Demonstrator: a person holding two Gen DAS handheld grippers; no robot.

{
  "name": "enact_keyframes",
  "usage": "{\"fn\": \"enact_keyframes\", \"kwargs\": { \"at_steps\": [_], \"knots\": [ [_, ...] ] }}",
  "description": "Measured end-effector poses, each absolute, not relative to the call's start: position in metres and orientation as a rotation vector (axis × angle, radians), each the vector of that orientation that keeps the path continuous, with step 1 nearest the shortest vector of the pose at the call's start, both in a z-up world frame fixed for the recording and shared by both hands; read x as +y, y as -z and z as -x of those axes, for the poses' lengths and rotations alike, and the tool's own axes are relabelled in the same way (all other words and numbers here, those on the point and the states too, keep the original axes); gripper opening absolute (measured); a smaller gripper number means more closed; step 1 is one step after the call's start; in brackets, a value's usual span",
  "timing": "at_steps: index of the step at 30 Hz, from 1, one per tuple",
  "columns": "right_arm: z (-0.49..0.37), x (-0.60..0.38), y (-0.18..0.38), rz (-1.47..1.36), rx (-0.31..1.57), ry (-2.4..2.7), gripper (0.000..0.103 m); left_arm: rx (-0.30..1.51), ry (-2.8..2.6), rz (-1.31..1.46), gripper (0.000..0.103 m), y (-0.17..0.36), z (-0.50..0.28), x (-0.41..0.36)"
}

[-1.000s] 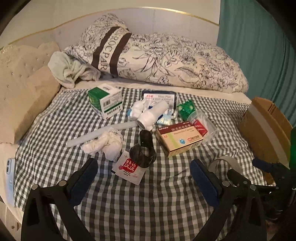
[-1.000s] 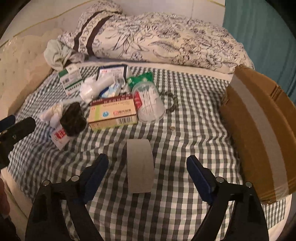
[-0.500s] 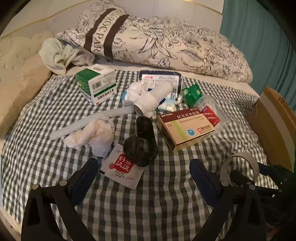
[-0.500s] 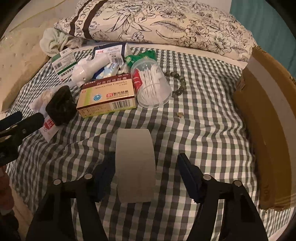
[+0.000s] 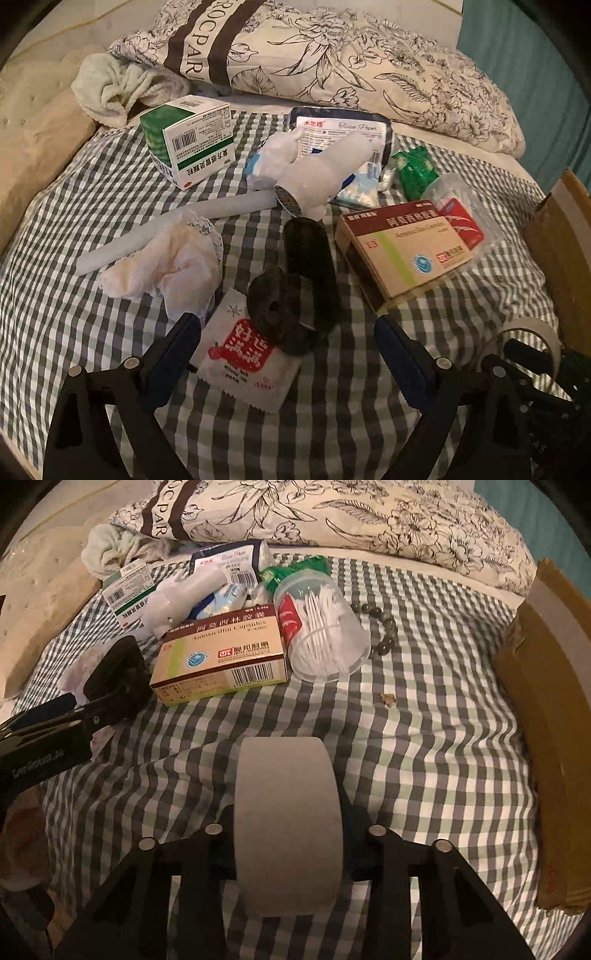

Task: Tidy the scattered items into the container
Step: 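Grasp the beige paper roll with the right tool while the left tool grasps the dark cup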

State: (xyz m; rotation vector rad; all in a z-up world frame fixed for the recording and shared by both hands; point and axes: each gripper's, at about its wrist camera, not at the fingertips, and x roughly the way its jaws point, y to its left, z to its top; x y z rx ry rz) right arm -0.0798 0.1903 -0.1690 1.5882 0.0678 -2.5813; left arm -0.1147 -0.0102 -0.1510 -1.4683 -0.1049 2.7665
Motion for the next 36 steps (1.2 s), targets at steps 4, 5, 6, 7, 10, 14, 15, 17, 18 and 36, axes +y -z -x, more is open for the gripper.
{"fn": "enact_keyframes", "kwargs": {
  "at_steps": [4,5,6,7,10,14,15,17,18,36],
  "knots": [
    [0.083,0.191,0.171,-1.586,0.072,2.572,0.027,-0.134,-2.749,1.499,0.085,0.158,0.122,-0.014],
    [0.083,0.191,0.171,-1.589,0.068,2.566,0.026,-0.134,-2.743,1.508,0.077,0.160,0.123,-0.014],
    [0.084,0.190,0.172,-1.592,0.066,2.563,0.025,-0.130,-2.736,1.516,0.066,0.162,0.123,-0.013],
    [0.084,0.190,0.172,-1.593,0.067,2.559,0.023,-0.126,-2.727,1.525,0.063,0.164,0.124,-0.013],
    [0.085,0.188,0.173,-1.593,0.080,2.550,0.020,-0.122,-2.716,1.512,0.055,0.163,0.123,-0.011],
    [0.084,0.186,0.172,-1.588,0.083,2.540,0.011,-0.124,-2.713,1.509,0.055,0.163,0.122,-0.011],
    [0.084,0.186,0.173,-1.589,0.079,2.539,0.009,-0.125,-2.714,1.508,0.054,0.162,0.122,-0.012],
    [0.083,0.187,0.171,-1.589,0.058,2.535,0.007,-0.126,-2.714,1.503,0.054,0.160,0.120,-0.012],
    [0.083,0.187,0.170,-1.586,0.055,2.536,0.007,-0.127,-2.716,1.498,0.054,0.159,0.119,-0.012],
    [0.072,0.180,0.146,-1.512,0.039,2.564,0.004,-0.142,-2.713,1.472,0.031,0.144,0.106,-0.017]
  ]
}}
